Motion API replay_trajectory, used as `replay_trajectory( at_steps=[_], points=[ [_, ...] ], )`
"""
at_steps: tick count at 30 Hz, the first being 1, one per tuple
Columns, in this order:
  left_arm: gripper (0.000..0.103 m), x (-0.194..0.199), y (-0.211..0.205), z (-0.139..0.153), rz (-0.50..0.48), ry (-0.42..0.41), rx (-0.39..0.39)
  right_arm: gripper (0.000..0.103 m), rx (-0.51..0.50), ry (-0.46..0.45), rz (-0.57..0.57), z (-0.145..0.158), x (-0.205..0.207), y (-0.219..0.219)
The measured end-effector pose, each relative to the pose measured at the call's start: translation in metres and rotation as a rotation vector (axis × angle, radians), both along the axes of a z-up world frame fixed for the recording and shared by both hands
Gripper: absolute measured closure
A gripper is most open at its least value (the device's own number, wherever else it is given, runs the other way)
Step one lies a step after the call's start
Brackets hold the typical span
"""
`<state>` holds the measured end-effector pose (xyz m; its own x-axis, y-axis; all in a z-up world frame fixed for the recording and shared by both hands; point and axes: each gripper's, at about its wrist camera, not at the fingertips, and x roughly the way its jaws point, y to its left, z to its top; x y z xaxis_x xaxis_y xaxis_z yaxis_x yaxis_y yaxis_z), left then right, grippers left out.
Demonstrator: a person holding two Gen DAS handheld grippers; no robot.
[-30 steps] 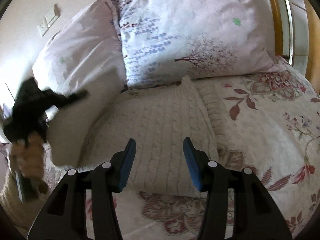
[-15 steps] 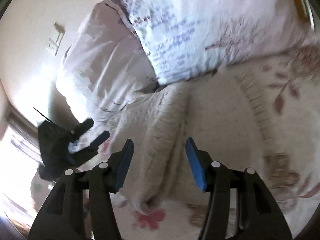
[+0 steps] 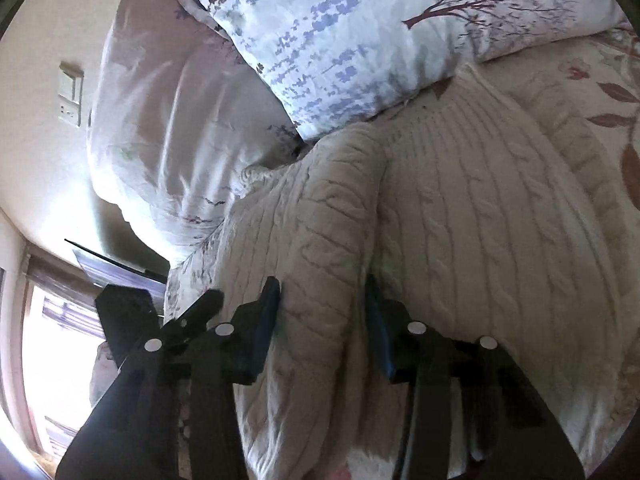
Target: Fold small clothes
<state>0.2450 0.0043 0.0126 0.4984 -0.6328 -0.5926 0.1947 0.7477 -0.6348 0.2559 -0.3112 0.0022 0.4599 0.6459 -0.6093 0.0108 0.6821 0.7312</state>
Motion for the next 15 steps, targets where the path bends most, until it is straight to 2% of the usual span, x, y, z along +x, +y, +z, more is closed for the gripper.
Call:
replay_trajectory(
  at_steps=[1, 2, 3, 5, 8, 11, 15],
  points=[
    [0.025, 0.001, 0.000, -0.001, 0.000, 0.001, -0.007, 0.067, -0.002, -0.002, -0.010, -0.003, 0.004, 0.002],
    [0.024, 0.001, 0.000, -0.001, 0.000, -0.002, -0.014, 0.078, -0.005, -0.006, -0.017, -0.005, 0.007, 0.003],
    [0.023, 0.001, -0.001, -0.001, -0.001, -0.004, -0.021, 0.082, -0.010, -0.015, -0.021, -0.005, 0.009, 0.005],
    [0.016, 0.002, -0.001, 0.000, 0.002, -0.006, -0.049, 0.084, -0.088, -0.068, -0.022, 0.007, 0.008, 0.010],
    [0.011, -0.001, 0.007, 0.000, 0.005, -0.009, -0.105, 0.086, -0.187, -0.158, -0.016, 0.033, 0.004, 0.016],
    [0.010, -0.002, 0.009, 0.000, 0.005, -0.010, -0.137, 0.086, -0.277, -0.235, -0.016, 0.061, -0.001, 0.014],
    [0.010, -0.004, 0.004, 0.002, -0.015, -0.021, -0.137, 0.086, -0.420, -0.276, -0.057, 0.084, -0.008, 0.000]
  ],
)
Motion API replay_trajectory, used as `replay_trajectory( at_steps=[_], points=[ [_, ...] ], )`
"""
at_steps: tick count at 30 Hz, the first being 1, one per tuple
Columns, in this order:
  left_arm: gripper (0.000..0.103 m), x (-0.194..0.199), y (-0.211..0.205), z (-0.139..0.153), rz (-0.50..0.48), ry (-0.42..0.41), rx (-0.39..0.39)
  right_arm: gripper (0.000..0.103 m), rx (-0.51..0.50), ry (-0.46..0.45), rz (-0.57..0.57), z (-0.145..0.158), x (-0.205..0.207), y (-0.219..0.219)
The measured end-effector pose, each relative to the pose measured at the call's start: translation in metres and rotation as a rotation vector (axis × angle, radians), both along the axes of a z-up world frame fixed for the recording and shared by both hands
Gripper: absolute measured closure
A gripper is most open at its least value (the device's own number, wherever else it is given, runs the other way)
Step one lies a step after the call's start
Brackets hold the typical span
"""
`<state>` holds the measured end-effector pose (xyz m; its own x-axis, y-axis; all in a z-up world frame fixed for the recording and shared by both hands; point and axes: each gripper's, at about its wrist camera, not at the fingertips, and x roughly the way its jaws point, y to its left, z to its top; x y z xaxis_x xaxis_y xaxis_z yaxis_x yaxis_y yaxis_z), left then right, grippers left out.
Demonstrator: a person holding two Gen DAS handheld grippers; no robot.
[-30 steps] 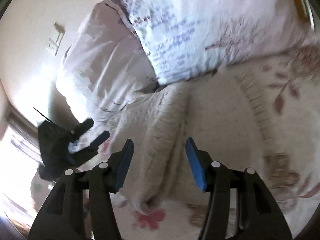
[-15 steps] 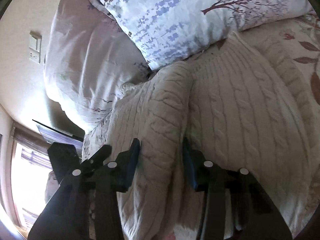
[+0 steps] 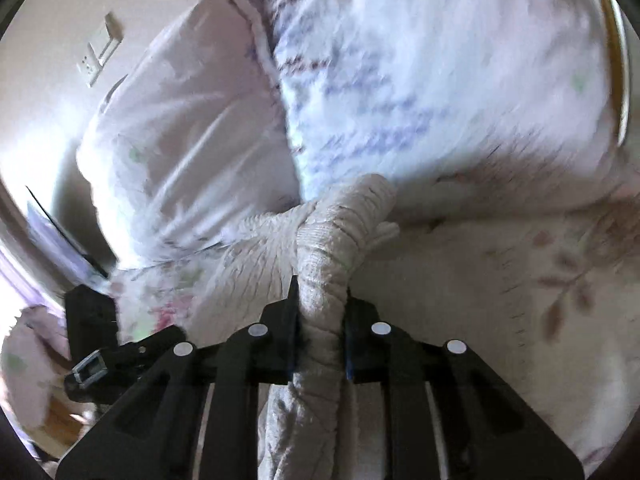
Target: Fold small clothes
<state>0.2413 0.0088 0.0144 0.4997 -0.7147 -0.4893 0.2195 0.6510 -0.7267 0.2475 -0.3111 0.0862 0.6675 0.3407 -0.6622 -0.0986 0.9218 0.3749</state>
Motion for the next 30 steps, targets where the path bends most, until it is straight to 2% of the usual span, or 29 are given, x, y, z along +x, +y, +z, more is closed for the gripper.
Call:
replay_trajectory(
  at_steps=[4, 6, 9, 13, 17, 20, 23, 25, 30],
  points=[
    [0.010, -0.003, -0.009, 0.003, -0.027, -0.028, 0.025, 0.086, -0.137, 0.000, -0.098, 0.002, -0.006, -0.025],
    [0.010, -0.004, -0.013, 0.005, -0.041, -0.043, 0.041, 0.086, -0.183, 0.060, -0.137, -0.014, -0.005, -0.037],
    [0.010, -0.006, -0.019, 0.006, -0.067, -0.061, 0.056, 0.086, -0.159, 0.155, -0.156, -0.045, -0.002, -0.050],
    [0.010, -0.009, -0.025, 0.006, -0.103, -0.087, 0.067, 0.086, -0.110, 0.126, -0.161, -0.047, -0.006, -0.058],
    [0.011, -0.011, -0.032, 0.005, -0.140, -0.099, 0.069, 0.086, -0.142, 0.079, -0.150, -0.034, -0.009, -0.056],
    [0.011, -0.012, -0.034, 0.005, -0.153, -0.103, 0.072, 0.086, -0.155, 0.100, -0.187, -0.041, -0.006, -0.061],
    [0.011, -0.012, -0.037, 0.003, -0.173, -0.097, 0.063, 0.086, -0.090, 0.140, -0.221, -0.057, -0.003, -0.076],
    [0.011, -0.013, -0.038, 0.002, -0.188, -0.098, 0.057, 0.083, -0.042, 0.148, -0.222, -0.058, -0.004, -0.080],
    [0.012, -0.016, -0.042, 0.002, -0.207, -0.097, 0.053, 0.055, 0.064, 0.154, -0.221, -0.045, -0.036, -0.093]
  ],
)
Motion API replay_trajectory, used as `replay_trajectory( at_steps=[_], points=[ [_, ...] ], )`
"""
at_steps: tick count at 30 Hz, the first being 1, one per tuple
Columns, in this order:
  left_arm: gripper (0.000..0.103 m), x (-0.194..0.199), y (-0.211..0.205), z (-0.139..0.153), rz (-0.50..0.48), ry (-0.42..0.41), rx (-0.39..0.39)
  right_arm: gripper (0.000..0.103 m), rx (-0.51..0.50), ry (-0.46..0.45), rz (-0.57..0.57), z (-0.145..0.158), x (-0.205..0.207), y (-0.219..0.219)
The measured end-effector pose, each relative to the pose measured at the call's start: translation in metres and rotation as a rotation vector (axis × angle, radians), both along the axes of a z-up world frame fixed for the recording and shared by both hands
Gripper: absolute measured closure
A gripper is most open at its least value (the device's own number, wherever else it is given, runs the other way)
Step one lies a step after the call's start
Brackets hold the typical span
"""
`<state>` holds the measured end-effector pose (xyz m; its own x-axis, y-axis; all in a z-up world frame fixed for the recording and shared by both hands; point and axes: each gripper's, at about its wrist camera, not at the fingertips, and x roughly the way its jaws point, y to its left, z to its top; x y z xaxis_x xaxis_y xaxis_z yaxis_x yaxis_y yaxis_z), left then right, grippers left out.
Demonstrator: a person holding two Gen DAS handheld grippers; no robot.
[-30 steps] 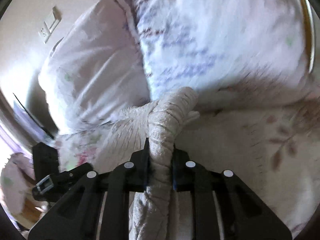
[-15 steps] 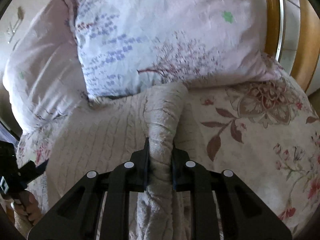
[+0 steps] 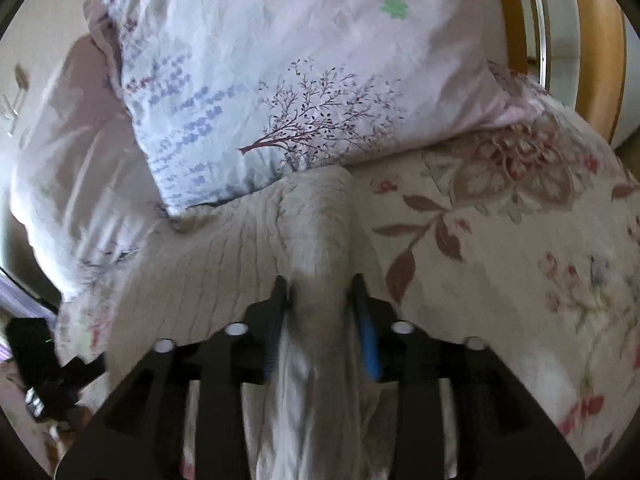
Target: Fold small clothes
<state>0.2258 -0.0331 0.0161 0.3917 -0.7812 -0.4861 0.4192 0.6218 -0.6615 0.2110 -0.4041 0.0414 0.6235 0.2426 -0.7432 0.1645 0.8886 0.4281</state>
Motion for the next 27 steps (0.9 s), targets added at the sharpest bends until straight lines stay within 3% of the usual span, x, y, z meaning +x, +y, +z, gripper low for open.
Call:
replay_trajectory(
  at_steps=[4, 6, 7, 9, 11, 15, 20, 27],
  points=[
    [0.012, -0.003, -0.004, 0.001, 0.020, 0.039, -0.008, 0.055, 0.085, 0.001, 0.020, -0.001, -0.034, -0.006],
    [0.013, -0.008, -0.012, 0.004, 0.029, 0.026, 0.045, 0.055, 0.097, 0.005, 0.029, -0.003, -0.044, -0.006],
    [0.017, -0.010, -0.017, 0.004, 0.033, 0.019, 0.078, 0.056, 0.096, 0.007, 0.036, -0.006, -0.047, -0.004],
    [0.026, -0.013, -0.027, 0.001, 0.030, 0.026, 0.131, 0.081, 0.091, 0.015, 0.060, -0.010, -0.048, 0.000],
    [0.048, -0.013, -0.034, -0.006, 0.016, 0.062, 0.131, 0.084, 0.091, -0.002, 0.054, -0.010, -0.048, 0.001],
    [0.056, -0.016, -0.035, -0.008, 0.047, 0.080, 0.133, 0.087, 0.082, -0.060, 0.052, 0.005, -0.054, 0.001],
    [0.080, -0.024, -0.030, -0.006, 0.053, 0.080, 0.137, 0.089, 0.067, -0.098, 0.045, 0.014, -0.063, -0.001],
    [0.086, -0.039, -0.032, -0.011, 0.034, 0.069, 0.164, 0.089, 0.097, -0.029, 0.004, -0.022, -0.068, -0.014]
  ],
)
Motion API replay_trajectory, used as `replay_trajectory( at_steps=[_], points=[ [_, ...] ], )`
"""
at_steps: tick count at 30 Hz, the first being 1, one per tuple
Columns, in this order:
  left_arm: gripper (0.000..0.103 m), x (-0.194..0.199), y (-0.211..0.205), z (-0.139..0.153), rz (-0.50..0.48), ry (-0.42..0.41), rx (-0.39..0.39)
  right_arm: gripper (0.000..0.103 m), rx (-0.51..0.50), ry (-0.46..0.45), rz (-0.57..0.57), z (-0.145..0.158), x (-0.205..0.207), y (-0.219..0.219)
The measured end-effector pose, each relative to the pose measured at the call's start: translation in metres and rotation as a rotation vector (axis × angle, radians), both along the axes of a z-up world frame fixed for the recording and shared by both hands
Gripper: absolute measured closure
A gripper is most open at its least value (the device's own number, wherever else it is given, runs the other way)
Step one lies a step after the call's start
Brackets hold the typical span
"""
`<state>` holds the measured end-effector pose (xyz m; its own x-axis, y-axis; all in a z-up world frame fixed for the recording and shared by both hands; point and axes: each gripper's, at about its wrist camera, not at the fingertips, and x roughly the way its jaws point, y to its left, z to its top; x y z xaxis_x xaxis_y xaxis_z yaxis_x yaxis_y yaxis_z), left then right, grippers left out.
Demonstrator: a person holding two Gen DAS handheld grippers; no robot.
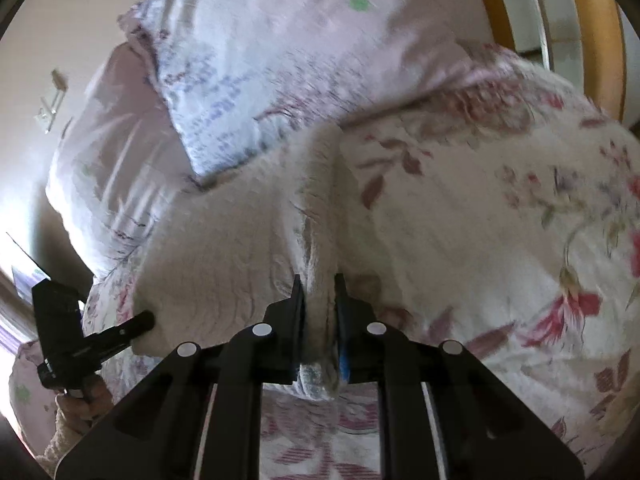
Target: Fold small clothes
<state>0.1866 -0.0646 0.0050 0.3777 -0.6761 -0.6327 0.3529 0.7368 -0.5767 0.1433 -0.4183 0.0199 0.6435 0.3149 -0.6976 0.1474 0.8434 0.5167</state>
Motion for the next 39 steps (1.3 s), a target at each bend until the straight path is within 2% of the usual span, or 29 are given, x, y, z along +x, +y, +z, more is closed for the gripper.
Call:
replay_trajectory(
  at_steps=[3, 5, 6, 7, 9, 10, 13, 16, 17, 18, 21, 25, 28, 33, 39],
  points=[
    [0.084, -0.001, 0.001, -0.004, -0.001, 0.003, 0.003, 0.089, 0.057, 0.019, 0.006, -0.004, 0.001, -0.005],
    [0.073, -0.001, 0.003, -0.004, -0.002, 0.028, 0.000, 0.086, 0.055, 0.021, 0.015, 0.003, 0.002, -0.004],
    [0.069, 0.000, 0.004, -0.004, -0.002, 0.043, -0.008, 0.080, 0.064, 0.015, 0.019, 0.008, 0.003, -0.005],
    [0.061, 0.001, 0.003, -0.004, 0.001, 0.047, -0.011, 0.076, 0.066, 0.005, 0.009, 0.015, 0.007, -0.007],
    [0.047, 0.003, 0.003, 0.000, -0.005, 0.055, -0.021, 0.053, 0.075, -0.015, -0.018, 0.024, 0.016, -0.014],
    [0.034, 0.004, 0.003, 0.002, 0.007, 0.050, -0.013, 0.052, 0.098, -0.025, -0.025, 0.027, 0.024, -0.017],
    [0.029, 0.012, 0.000, 0.010, 0.035, 0.034, 0.000, 0.052, 0.133, -0.003, -0.042, 0.025, 0.052, -0.022],
    [0.026, 0.019, -0.003, 0.013, 0.052, 0.042, 0.003, 0.053, 0.174, 0.041, -0.053, 0.012, 0.073, -0.024],
    [0.026, 0.021, -0.004, 0.013, 0.051, 0.049, 0.002, 0.059, 0.188, 0.045, -0.050, 0.009, 0.077, -0.024],
    [0.026, 0.023, -0.006, 0.012, 0.049, 0.054, 0.006, 0.076, 0.191, 0.045, -0.042, 0.007, 0.080, -0.022],
    [0.026, 0.028, -0.015, 0.013, 0.045, 0.052, 0.024, 0.093, 0.123, 0.019, -0.012, 0.012, 0.085, -0.011],
    [0.026, 0.036, -0.025, 0.015, 0.044, 0.038, 0.053, 0.094, 0.067, -0.037, -0.019, 0.025, 0.083, -0.010],
    [0.026, 0.043, -0.031, 0.017, 0.050, 0.035, 0.069, 0.094, 0.046, -0.042, -0.026, 0.028, 0.083, -0.013],
    [0.026, 0.049, -0.033, 0.016, 0.055, 0.034, 0.085, 0.095, 0.024, -0.038, -0.042, 0.026, 0.081, -0.018],
    [0.026, 0.055, -0.037, 0.012, 0.056, 0.047, 0.083, 0.096, 0.006, 0.014, -0.071, 0.012, 0.081, -0.025]
  ],
)
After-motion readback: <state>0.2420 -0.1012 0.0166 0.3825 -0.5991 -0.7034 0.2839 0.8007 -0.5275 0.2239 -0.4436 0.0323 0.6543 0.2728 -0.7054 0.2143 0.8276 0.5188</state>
